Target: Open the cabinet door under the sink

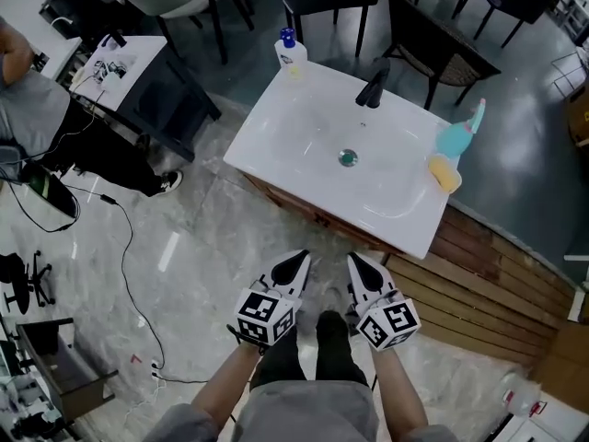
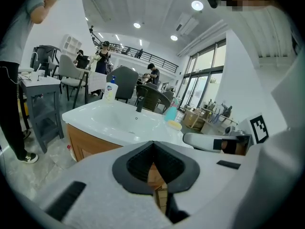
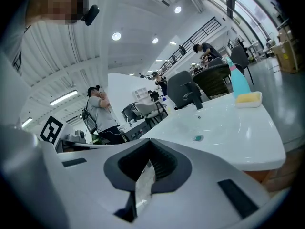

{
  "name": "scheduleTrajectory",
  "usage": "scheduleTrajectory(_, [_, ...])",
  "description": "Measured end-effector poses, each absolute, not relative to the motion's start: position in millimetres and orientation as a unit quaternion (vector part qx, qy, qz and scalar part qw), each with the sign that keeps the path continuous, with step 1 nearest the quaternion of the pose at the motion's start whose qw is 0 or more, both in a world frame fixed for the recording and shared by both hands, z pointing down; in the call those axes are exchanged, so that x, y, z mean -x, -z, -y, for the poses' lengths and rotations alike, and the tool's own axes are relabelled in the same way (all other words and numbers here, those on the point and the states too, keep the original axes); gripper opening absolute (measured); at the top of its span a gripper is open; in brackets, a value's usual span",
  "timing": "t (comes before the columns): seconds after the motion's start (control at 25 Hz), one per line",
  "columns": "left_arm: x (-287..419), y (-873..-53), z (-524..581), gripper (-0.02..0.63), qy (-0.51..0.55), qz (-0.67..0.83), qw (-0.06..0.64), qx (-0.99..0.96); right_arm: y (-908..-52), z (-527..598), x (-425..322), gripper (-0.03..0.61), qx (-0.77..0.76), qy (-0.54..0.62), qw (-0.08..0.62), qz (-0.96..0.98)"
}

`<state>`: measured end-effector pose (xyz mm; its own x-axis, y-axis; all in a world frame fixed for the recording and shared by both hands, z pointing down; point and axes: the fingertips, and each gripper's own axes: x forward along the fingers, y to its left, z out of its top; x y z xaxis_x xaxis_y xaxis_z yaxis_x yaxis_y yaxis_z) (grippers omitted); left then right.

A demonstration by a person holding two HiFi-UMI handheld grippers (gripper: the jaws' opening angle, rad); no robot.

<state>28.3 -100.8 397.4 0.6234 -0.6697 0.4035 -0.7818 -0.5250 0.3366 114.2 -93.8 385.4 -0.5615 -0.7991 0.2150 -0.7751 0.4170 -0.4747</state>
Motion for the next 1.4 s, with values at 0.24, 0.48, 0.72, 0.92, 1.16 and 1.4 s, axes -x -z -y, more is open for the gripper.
scheduleTrajectory(0.24, [-16,-422,111,0.006,-0.115,0.412,0.255,-0.867,-406,103,-102,0.009,0.475,0.271,0.015,-0.837])
scheduleTrajectory(0.48, [-6,-462,128,0.006,-0.116,0.415,0.259,-0.864,-447,114,-92,0.009,0.475,0.278,0.009,-0.835])
scheduleTrajectory(0.72, [-3,-494,136,0.006,-0.117,0.415,0.262,-0.863,-476,124,-88,0.009,0.475,0.285,0.007,-0.833])
scheduleTrajectory(0.92, [-6,-525,144,0.006,-0.123,0.413,0.262,-0.864,-504,131,-93,0.009,0.481,0.292,0.010,-0.827])
scheduleTrajectory(1.16, [-11,-564,156,0.006,-0.126,0.405,0.265,-0.866,-541,139,-95,0.009,0.495,0.312,0.016,-0.811])
scheduleTrajectory(1.4, [-14,-606,164,0.006,-0.128,0.399,0.269,-0.867,-578,147,-93,0.009,0.494,0.312,0.012,-0.811])
